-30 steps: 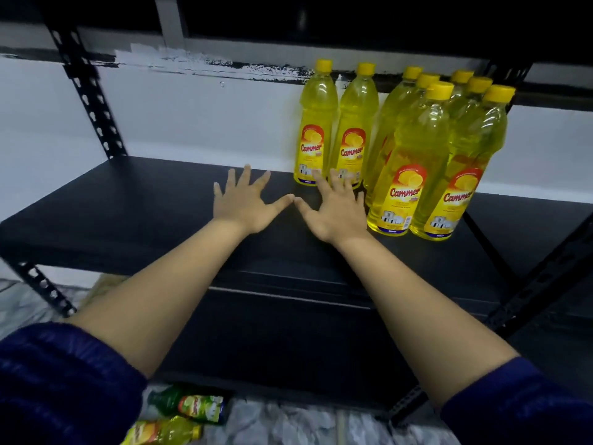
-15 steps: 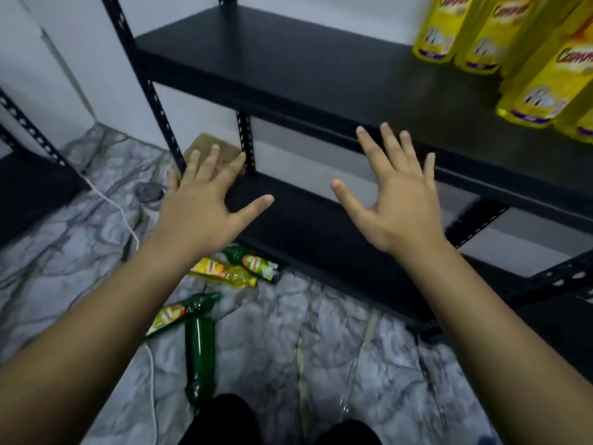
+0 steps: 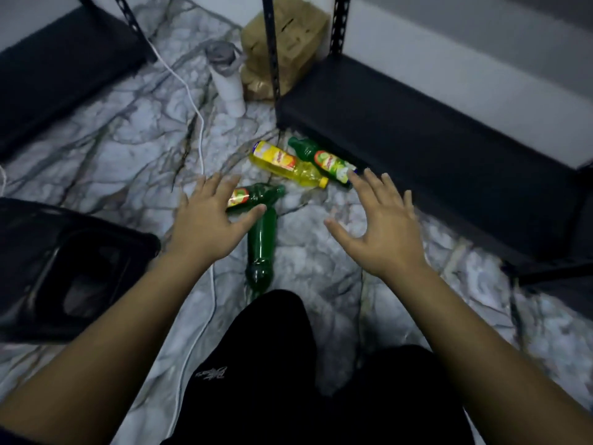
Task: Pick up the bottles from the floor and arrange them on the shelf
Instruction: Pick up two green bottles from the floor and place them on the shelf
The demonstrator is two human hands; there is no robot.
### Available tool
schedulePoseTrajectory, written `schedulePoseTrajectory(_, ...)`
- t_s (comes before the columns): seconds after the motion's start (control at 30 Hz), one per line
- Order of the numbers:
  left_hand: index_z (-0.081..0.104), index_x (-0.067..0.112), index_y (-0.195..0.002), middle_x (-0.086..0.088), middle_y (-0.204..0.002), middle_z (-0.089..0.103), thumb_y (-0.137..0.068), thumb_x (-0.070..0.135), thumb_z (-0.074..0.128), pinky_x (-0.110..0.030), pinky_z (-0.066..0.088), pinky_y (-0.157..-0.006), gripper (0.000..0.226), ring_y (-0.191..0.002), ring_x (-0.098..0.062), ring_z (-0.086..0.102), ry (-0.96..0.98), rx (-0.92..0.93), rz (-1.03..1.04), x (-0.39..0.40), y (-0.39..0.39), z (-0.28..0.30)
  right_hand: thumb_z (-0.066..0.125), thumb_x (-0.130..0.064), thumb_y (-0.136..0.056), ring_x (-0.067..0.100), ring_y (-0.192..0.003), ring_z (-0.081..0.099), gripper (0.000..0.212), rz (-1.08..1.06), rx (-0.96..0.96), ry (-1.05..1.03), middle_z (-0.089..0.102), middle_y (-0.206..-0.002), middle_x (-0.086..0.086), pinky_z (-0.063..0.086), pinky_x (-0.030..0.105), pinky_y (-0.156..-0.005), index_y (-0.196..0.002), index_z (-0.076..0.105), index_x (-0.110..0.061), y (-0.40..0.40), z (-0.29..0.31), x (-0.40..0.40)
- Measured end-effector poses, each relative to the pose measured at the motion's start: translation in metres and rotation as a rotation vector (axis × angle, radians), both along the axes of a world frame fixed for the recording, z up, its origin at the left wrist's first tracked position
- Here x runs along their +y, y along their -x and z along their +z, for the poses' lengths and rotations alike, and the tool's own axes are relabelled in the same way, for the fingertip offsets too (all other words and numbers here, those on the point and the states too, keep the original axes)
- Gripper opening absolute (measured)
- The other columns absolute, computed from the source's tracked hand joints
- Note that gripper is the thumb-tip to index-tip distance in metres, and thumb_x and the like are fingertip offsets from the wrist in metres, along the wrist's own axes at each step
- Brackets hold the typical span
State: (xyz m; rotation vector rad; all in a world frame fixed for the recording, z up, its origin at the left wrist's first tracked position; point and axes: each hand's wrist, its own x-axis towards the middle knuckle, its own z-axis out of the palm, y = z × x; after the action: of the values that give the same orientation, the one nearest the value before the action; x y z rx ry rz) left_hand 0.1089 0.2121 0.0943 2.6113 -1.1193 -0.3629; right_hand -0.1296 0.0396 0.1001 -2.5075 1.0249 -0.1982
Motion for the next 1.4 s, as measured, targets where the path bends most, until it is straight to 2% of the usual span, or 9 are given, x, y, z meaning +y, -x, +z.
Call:
schedulePoseTrajectory(0.2, 0.035, 0.034, -0.160, -0.010, -0.168, 0.030, -0.077, 0.091, 0.028, -0.062, 0.024, -0.122, 0.101, -0.156, -0.034, 0.024, -0.101, 0.079, 0.032, 0.034, -0.033, -0.089, 0.052, -0.070, -0.094, 0.030, -0.161, 0.020, 0.083, 0.211, 0.054, -0.131, 0.032, -0.171, 0.002, 0.017, 0.056, -0.129, -0.165, 0.032, -0.032, -0.044, -0.089, 0.039)
schedulePoseTrajectory(0.37, 0.037, 0.025, -0.160, -0.017, -0.164, 0.035, -0.094, 0.066, 0.055, -0.060, 0.030, -0.120, 0.080, -0.152, -0.038, 0.030, -0.105, 0.092, 0.013, 0.022, -0.078, -0.154, 0.070, -0.040, -0.094, 0.038, -0.156, 0.030, 0.074, 0.499, 0.166, -0.139, 0.043, -0.164, 0.008, 0.027, 0.059, -0.125, -0.161, 0.042, -0.024, -0.106, -0.155, 0.042)
schedulePoseTrajectory(0.5, 0.043, 0.023, -0.157, -0.021, -0.160, 0.040, -0.090, 0.057, 0.066, -0.055, 0.038, -0.116, 0.078, -0.146, -0.040, 0.040, -0.091, 0.075, -0.020, -0.008, -0.121, -0.194, 0.071, -0.021, -0.090, 0.029, -0.162, 0.014, 0.083, 0.782, 0.378, -0.054, 0.029, -0.172, 0.000, 0.013, 0.055, -0.130, -0.164, 0.033, -0.030, -0.164, -0.196, 0.035)
schedulePoseTrajectory(0.73, 0.031, 0.037, -0.160, -0.010, -0.168, 0.030, -0.091, 0.056, 0.069, -0.060, 0.016, -0.124, 0.081, -0.155, -0.035, 0.023, -0.246, 0.100, -0.150, -0.066, -0.167, -0.233, 0.069, -0.029, -0.097, 0.029, -0.164, -0.006, 0.081, 1.135, 0.623, 0.215, 0.013, -0.176, -0.003, -0.008, 0.063, -0.126, -0.165, 0.026, -0.038, -0.206, -0.248, 0.018)
schedulePoseTrajectory(0.87, 0.043, 0.039, -0.155, -0.008, -0.156, 0.049, -0.088, 0.053, 0.073, -0.048, 0.031, -0.118, 0.075, -0.141, -0.034, 0.044, -0.246, 0.082, -0.117, -0.079, -0.174, -0.242, 0.078, -0.030, -0.084, 0.037, -0.161, 0.021, 0.074, 1.030, 0.376, 0.254, 0.043, -0.164, 0.003, 0.005, 0.070, -0.124, -0.153, 0.052, -0.033, -0.182, -0.273, 0.014)
schedulePoseTrajectory(0.97, 0.048, 0.037, -0.152, -0.008, -0.148, 0.055, -0.087, 0.053, 0.075, -0.042, 0.040, -0.108, 0.073, -0.132, -0.036, 0.052, -0.228, 0.080, -0.107, -0.081, -0.175, -0.238, 0.083, -0.050, -0.076, 0.040, -0.158, 0.029, 0.084, 0.911, 0.325, 0.226, 0.049, -0.160, 0.004, -0.003, 0.070, -0.122, -0.153, 0.053, -0.032, -0.161, -0.276, -0.005)
schedulePoseTrajectory(1.1, 0.054, 0.035, -0.148, -0.013, -0.132, 0.064, -0.082, 0.057, 0.079, -0.042, 0.048, -0.098, 0.073, -0.122, -0.037, 0.058, -0.208, 0.118, -0.079, -0.084, -0.169, -0.231, 0.055, -0.081, -0.085, 0.035, -0.143, 0.044, 0.080, 0.566, 0.400, 0.119, 0.056, -0.150, -0.001, 0.016, 0.071, -0.121, -0.152, 0.048, -0.038, -0.134, -0.267, -0.036)
schedulePoseTrajectory(1.27, 0.056, 0.033, -0.143, -0.015, -0.127, 0.068, -0.077, 0.058, 0.082, -0.042, 0.051, -0.091, 0.075, -0.117, -0.038, 0.062, -0.142, 0.232, -0.015, -0.086, -0.125, -0.228, 0.039, -0.092, -0.088, 0.031, -0.108, 0.065, 0.076, 0.050, 0.420, -0.185, 0.068, -0.119, 0.003, 0.051, 0.047, -0.092, -0.130, 0.061, -0.032, -0.087, -0.263, -0.065)
schedulePoseTrajectory(1.4, 0.052, 0.034, -0.148, -0.012, -0.135, 0.064, -0.079, 0.061, 0.079, -0.042, 0.051, -0.095, 0.078, -0.122, -0.037, 0.060, -0.140, 0.241, -0.068, -0.089, -0.080, -0.232, 0.043, -0.075, -0.100, 0.032, -0.085, 0.067, 0.063, -0.311, 0.188, -0.487, 0.068, -0.083, 0.006, 0.044, 0.037, -0.065, -0.091, 0.065, -0.017, -0.040, -0.268, -0.070)
